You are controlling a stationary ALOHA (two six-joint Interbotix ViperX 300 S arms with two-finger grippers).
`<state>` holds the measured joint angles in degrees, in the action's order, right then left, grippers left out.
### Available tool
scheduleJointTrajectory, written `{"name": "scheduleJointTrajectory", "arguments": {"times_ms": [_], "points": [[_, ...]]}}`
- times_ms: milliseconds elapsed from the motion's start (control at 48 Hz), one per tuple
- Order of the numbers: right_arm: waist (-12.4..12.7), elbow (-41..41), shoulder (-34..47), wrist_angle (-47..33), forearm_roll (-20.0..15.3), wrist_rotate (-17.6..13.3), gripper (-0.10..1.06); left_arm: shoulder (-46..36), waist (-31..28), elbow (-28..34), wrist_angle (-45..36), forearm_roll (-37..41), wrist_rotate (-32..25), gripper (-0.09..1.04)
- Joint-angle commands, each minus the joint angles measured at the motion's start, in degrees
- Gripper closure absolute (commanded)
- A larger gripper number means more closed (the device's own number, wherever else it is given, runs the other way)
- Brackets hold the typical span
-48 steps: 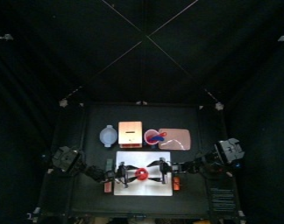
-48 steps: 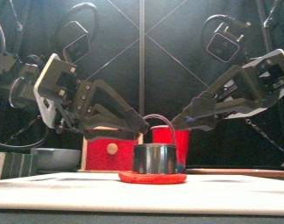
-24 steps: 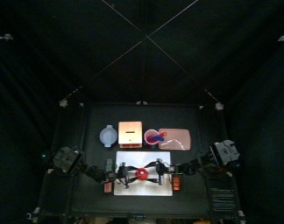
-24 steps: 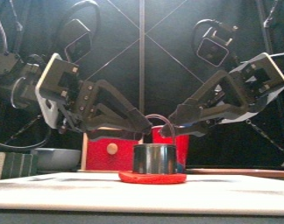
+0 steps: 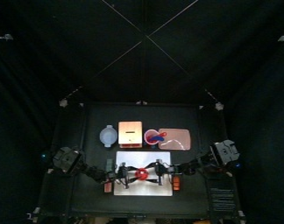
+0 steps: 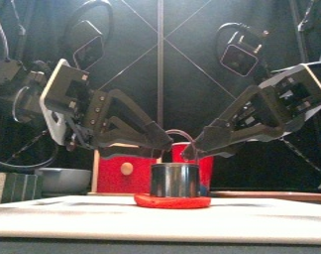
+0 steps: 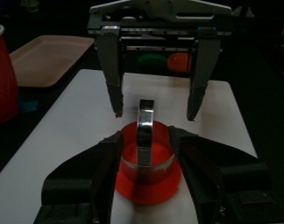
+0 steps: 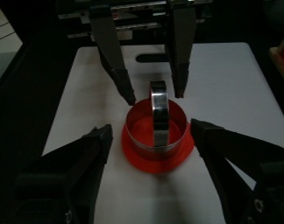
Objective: Get the cutter from the drawer then cut the dough then place the extra dough in the bowl
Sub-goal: Cut the dough
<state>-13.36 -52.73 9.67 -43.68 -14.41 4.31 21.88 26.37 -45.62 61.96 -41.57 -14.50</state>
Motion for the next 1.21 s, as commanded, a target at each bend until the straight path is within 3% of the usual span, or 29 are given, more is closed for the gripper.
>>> {"name": "scheduleJointTrajectory", "arguments": {"times_ms": [21, 271, 521, 854, 1208], "points": [[0.44, 0.88, -1.49, -0.26, 0.18, 0.00, 0.06, -1.14, -0.18, 0.62, 0.26, 0.26, -0.09, 0.11], [0.62, 0.97, -1.14, -0.09, 0.35, 0.00, 0.22, -0.97, -0.09, 0.53, 0.26, 0.09, -0.09, 0.11], [1.14, 1.76, 0.53, 0.18, 0.44, -0.09, 0.26, -1.05, -0.09, 0.53, -0.18, 0.09, -0.09, 0.12], [1.23, 1.76, 0.88, 0.35, 0.44, -0.18, 0.26, -1.14, -0.09, 0.35, -2.11, 0.09, -0.09, 0.35], [1.58, 1.41, 0.88, 0.53, 0.44, -0.09, 0.37, -0.79, -0.18, 0.26, -9.32, -0.09, 0.00, 0.38]]}}
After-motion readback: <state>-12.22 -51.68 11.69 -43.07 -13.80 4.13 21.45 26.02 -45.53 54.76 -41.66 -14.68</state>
